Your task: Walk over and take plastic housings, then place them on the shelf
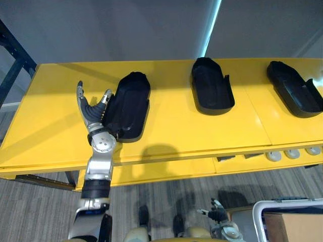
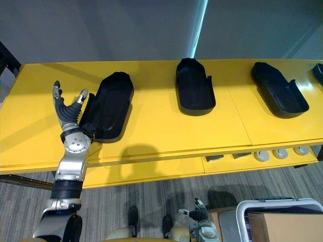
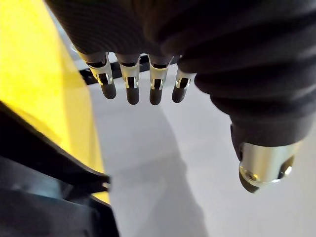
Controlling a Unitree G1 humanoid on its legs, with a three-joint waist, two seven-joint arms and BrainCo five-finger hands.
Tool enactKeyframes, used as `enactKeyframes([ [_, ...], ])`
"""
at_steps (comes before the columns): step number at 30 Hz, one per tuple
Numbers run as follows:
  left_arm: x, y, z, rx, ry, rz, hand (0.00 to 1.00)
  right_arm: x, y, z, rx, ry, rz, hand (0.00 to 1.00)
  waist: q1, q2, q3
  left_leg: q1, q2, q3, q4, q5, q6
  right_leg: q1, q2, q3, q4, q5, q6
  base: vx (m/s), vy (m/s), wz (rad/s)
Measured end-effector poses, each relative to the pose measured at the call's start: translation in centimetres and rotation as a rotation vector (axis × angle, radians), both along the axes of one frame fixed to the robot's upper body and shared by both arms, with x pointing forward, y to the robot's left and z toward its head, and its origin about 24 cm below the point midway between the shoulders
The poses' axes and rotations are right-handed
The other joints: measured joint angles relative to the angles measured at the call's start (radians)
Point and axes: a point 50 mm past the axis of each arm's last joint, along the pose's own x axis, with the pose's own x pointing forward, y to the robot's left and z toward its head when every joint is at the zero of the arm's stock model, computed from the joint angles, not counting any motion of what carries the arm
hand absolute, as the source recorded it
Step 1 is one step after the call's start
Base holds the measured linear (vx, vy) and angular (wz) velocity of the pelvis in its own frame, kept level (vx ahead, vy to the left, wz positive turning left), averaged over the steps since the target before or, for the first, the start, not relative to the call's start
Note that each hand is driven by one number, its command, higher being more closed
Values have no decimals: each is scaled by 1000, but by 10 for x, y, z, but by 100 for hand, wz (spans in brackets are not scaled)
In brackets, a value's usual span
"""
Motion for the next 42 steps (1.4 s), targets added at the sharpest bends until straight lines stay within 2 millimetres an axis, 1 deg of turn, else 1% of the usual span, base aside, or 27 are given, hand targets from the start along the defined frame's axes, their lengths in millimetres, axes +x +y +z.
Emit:
enactKeyframes([
  [1,-2,-3,2,4,-14,-11,0,0,0,0,0,0,0,0,0,0,0,0,0,0,0,0,0,0,0,0,0,0,0,0,0,4],
  [3,-25,-24,11,44,-118,-79,0,0,0,0,0,-2,0,0,1,1,0,1,0,-2,0,0,0,0,0,-1,3,0,0,0,0,0],
  [4,-30,-27,12,51,-133,-92,0,0,0,0,0,-2,0,0,1,2,0,1,0,-2,0,0,0,0,0,-1,3,0,0,0,0,0],
  [5,-42,-34,12,58,-163,-120,100,-2,-1,0,-2,-2,-2,0,3,3,0,2,0,-2,0,0,0,1,0,-1,4,-1,0,0,0,0],
  [7,-57,-39,9,57,-176,-145,100,-4,-3,-1,-8,0,-4,0,9,6,0,3,0,-6,0,0,0,3,0,-5,5,-2,0,-1,-1,5],
  [11,-83,-37,-11,43,-113,-159,100,-11,-4,-3,-17,19,9,0,32,14,-4,16,1,-17,-4,-2,-2,17,-2,-17,14,-13,-1,-10,-8,9],
  [13,-91,-36,-20,34,-70,-164,100,-14,-6,-3,-21,25,7,0,40,19,-7,18,2,-23,-4,-4,-4,23,-4,-30,14,-17,1,-4,-13,19],
  [14,-96,-35,-28,26,-32,-171,100,-16,-6,-4,-22,30,5,0,53,21,-12,19,3,-21,-3,-8,-4,26,-5,-33,15,-20,3,6,-10,13],
  [17,-105,-32,-40,-19,25,-171,100,-17,-7,-4,-25,31,2,0,59,20,-16,19,2,-19,1,-9,-4,28,-7,-39,15,-20,4,17,0,5],
  [18,-109,-30,-47,-47,56,-163,100,-16,-6,-3,-29,25,-4,0,59,20,-17,21,1,-15,1,-9,-3,30,-10,-39,15,-20,4,0,0,0],
  [19,-110,-30,-49,-53,66,-160,100,-16,-6,-3,-29,23,-4,0,59,20,-17,22,1,-13,1,-10,-3,31,-10,-39,15,-20,4,14,14,-5],
  [21,-114,-30,-63,-83,135,-176,100,-15,-6,-1,-30,14,-7,0,63,19,-18,33,-2,-2,1,-22,7,47,-16,-33,15,-23,9,4,16,-9],
  [23,-115,-30,-71,-98,176,-193,100,-16,-4,-2,-27,17,-6,0,70,17,-33,34,-4,4,1,-30,10,47,-18,-30,15,-26,12,4,14,-8],
  [24,-115,-32,-79,-108,212,-213,100,-17,-3,-2,-23,16,-8,0,76,16,-45,34,-5,6,1,-33,15,47,-20,-30,15,-28,14,33,9,-2],
  [26,-114,-34,-86,-123,243,-228,100,-19,-3,-2,-22,19,-9,0,80,14,-52,35,-7,9,1,-39,12,48,-23,-30,15,-30,16,21,5,0],
  [30,-114,-40,-95,-142,285,-264,100,-20,-3,-2,-21,22,-11,0,81,14,-55,41,-16,16,1,-46,21,53,-33,-29,15,-36,25,27,11,1],
  [31,-113,-41,-97,-138,297,-275,100,-20,1,-2,-12,23,-13,0,81,15,-57,49,-20,17,1,-39,20,61,-38,-28,16,-38,29,58,33,-1],
  [33,-113,-42,-102,-120,325,-290,100,-22,1,-3,-11,31,-15,0,80,14,-80,52,-26,19,2,-37,21,63,-43,-26,16,-41,34,67,30,-1],
  [35,-107,-47,-105,-55,343,-324,100,-21,5,-3,1,27,-16,0,82,16,-94,54,-28,20,2,-37,21,62,-45,-20,16,-42,34,42,11,-1],
  [38,-98,-51,-108,48,371,-338,100,-17,11,-2,17,19,-13,0,80,19,-96,63,-28,31,1,-37,21,61,-44,-4,16,-42,34,5,0,-11],
  [42,-91,-61,-113,168,405,-377,100,-17,9,-3,10,24,-10,0,72,23,-98,62,-26,30,-5,-36,20,55,-41,3,14,-41,34,-40,-10,-5],
])
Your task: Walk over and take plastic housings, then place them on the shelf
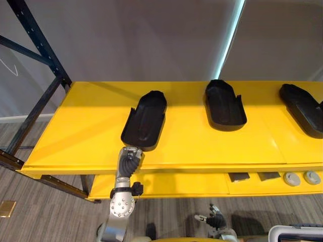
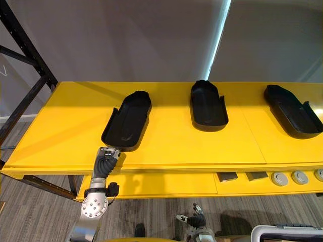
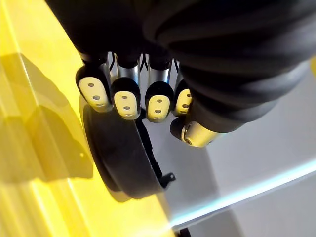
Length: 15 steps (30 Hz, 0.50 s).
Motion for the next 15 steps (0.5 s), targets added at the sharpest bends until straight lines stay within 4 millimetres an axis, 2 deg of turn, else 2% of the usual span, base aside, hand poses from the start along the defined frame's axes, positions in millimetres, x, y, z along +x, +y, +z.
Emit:
enactKeyframes([
  [3,5,-2,-6,45,29,-12,100,4,0,0,0,-3,4,0,-19,1,0,-12,2,-1,0,0,0,-15,3,5,-3,1,-2,-12,-7,-4],
  [5,7,-2,-11,72,47,-21,100,4,1,0,2,-3,6,0,-20,-1,0,-16,3,0,0,1,0,-23,6,15,-11,6,-4,8,-9,-12],
  [12,29,-4,-6,141,15,-35,100,9,2,-1,5,6,18,0,-28,-8,3,-29,-1,2,0,1,0,-23,8,15,-25,12,-8,43,-11,-1],
  [15,37,-3,-3,161,7,-38,100,17,4,1,5,-9,30,0,-48,-11,8,-29,-2,3,0,1,-1,-13,10,16,-49,25,-9,0,0,0],
])
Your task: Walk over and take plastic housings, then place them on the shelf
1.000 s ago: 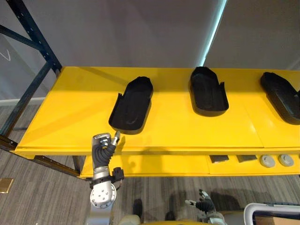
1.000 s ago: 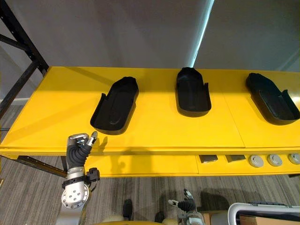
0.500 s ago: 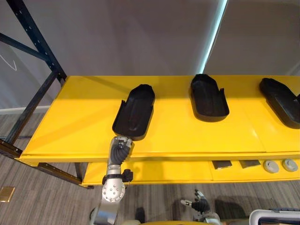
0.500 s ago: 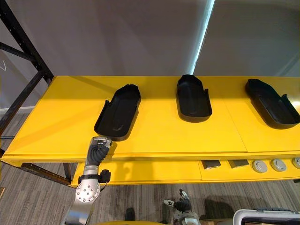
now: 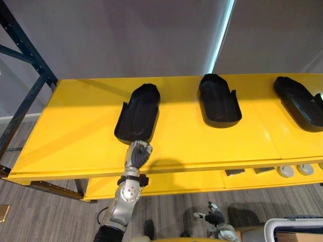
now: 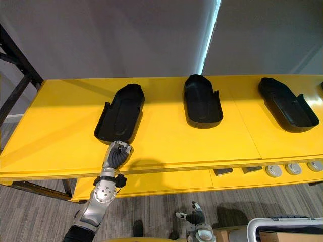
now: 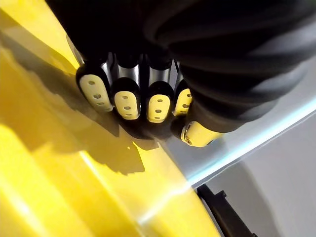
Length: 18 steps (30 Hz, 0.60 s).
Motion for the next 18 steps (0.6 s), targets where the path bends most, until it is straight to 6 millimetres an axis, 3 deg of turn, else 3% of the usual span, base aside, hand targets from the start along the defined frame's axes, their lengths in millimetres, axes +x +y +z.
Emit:
enactKeyframes([
  [6,14,1,13,27,-44,-4,100,5,0,2,-1,-12,4,0,-25,-4,24,-14,2,6,0,0,0,-18,-2,8,-3,7,4,-22,-1,-3],
  [18,22,0,22,31,-87,-7,100,12,1,4,0,-28,9,0,-28,-12,44,-15,-5,-4,0,0,0,-6,-2,-3,-14,7,4,7,-6,3],
])
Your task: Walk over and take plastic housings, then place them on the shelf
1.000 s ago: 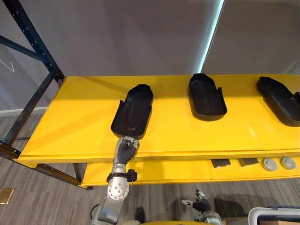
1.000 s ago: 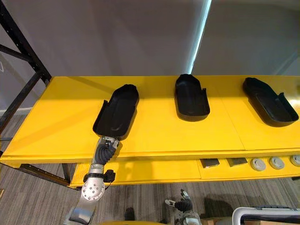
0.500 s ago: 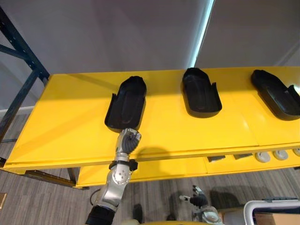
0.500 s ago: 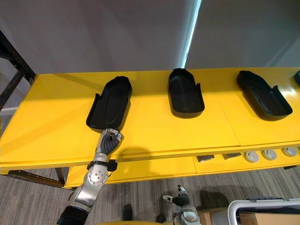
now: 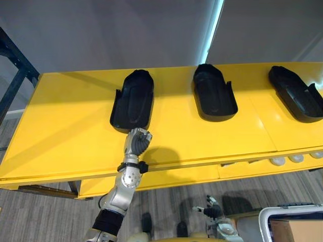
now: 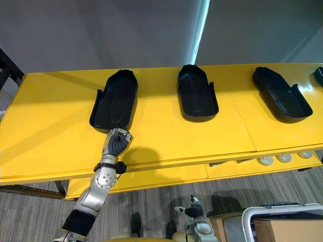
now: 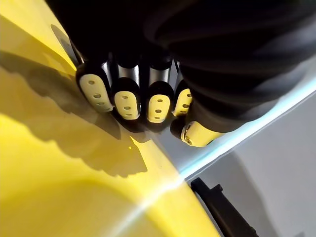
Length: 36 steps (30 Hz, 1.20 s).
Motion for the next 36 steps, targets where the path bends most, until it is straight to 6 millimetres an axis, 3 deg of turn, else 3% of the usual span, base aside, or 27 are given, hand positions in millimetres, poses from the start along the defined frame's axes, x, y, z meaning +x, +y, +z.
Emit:
enactKeyframes([
  [3,-4,1,4,-27,-17,0,100,-4,0,-3,-1,22,0,0,0,1,2,7,-1,-11,0,0,0,13,-1,-12,-5,0,0,-1,-16,11],
  [6,-23,5,41,-133,-176,-13,100,-8,-1,-5,-4,40,-1,0,2,3,6,8,0,-21,6,1,-1,19,-1,-19,-4,0,0,-2,-13,8],
  [9,-43,24,96,-268,-449,-6,100,-12,-7,-7,-26,61,9,0,20,8,8,16,0,-30,7,3,-3,26,0,-21,5,-1,-2,-30,-11,9],
  [10,-54,40,116,-318,-572,37,100,-14,-11,-8,-39,70,15,0,29,11,8,18,0,-34,7,4,-4,26,1,-22,15,-6,-6,-55,-12,8],
  [12,-73,72,135,-379,-732,145,100,-18,-15,-9,-54,81,19,0,33,16,9,20,0,-51,7,6,-5,27,1,-30,27,-13,-10,-44,-12,17],
  [13,-78,82,137,-379,-762,188,100,-19,-16,-9,-57,84,17,0,33,16,9,21,0,-58,6,7,-5,28,1,-35,33,-16,-12,-50,-25,27],
  [15,-105,127,134,-454,-851,402,100,-22,-18,-10,-58,95,5,0,49,16,9,34,-1,-78,3,8,-5,38,1,-53,52,-29,-13,-55,-30,24],
  [16,-107,130,133,-456,-853,416,100,-22,-18,-10,-58,95,3,0,51,16,9,35,-1,-78,2,8,-5,39,1,-53,52,-30,-13,-42,-20,12],
  [18,-137,157,120,-496,-862,604,100,-21,-18,-8,-57,86,-4,0,60,16,9,44,1,-83,0,7,-6,47,-3,-63,65,-41,-11,-35,-21,12],
  [21,-160,173,96,-514,-782,760,100,-15,-15,-4,-47,55,-21,0,70,14,7,41,2,-81,2,4,-6,47,-5,-73,66,-42,-11,-21,-5,9],
  [23,-165,184,49,-570,-555,895,100,-13,-12,-3,-45,48,-8,0,94,14,3,36,2,-75,7,-1,-5,42,-6,-73,67,-41,-11,0,0,0],
  [24,-166,186,37,-585,-493,924,100,-12,-11,-3,-44,45,-3,0,96,13,2,37,2,-74,7,-1,-5,42,-6,-73,67,-41,-11,-13,0,-3],
  [25,-170,188,5,-615,-329,988,100,-9,-10,-2,-45,41,7,0,105,10,0,38,3,-66,7,-3,-4,41,-7,-70,68,-41,-11,-3,-1,-14],
  [26,-175,187,-31,-643,-139,1046,0,-6,-8,0,-43,30,18,0,112,4,-4,42,5,-54,8,-6,0,42,-7,-63,70,-41,-10,5,-2,-17],
  [27,-179,185,-45,-654,-63,1068,0,-4,-7,1,-42,21,21,0,112,1,-6,44,4,-51,10,-7,1,42,-8,-60,71,-42,-9,17,-1,-19],
  [29,-195,167,-107,-713,274,1130,0,1,-3,5,-35,-7,27,0,111,-12,-14,43,3,-28,54,-24,3,46,-15,-40,86,-49,2,25,5,-25],
  [31,-202,145,-137,-743,467,1105,0,3,-2,6,-32,-20,28,0,110,-9,-14,45,-1,-22,77,-42,5,52,-20,-31,96,-55,10,20,16,-18],
  [36,-190,92,-175,-743,763,889,0,1,-1,5,-30,-11,25,0,108,-10,-20,58,-8,-7,65,-48,9,57,-29,-17,98,-58,16,-22,13,-9],
])
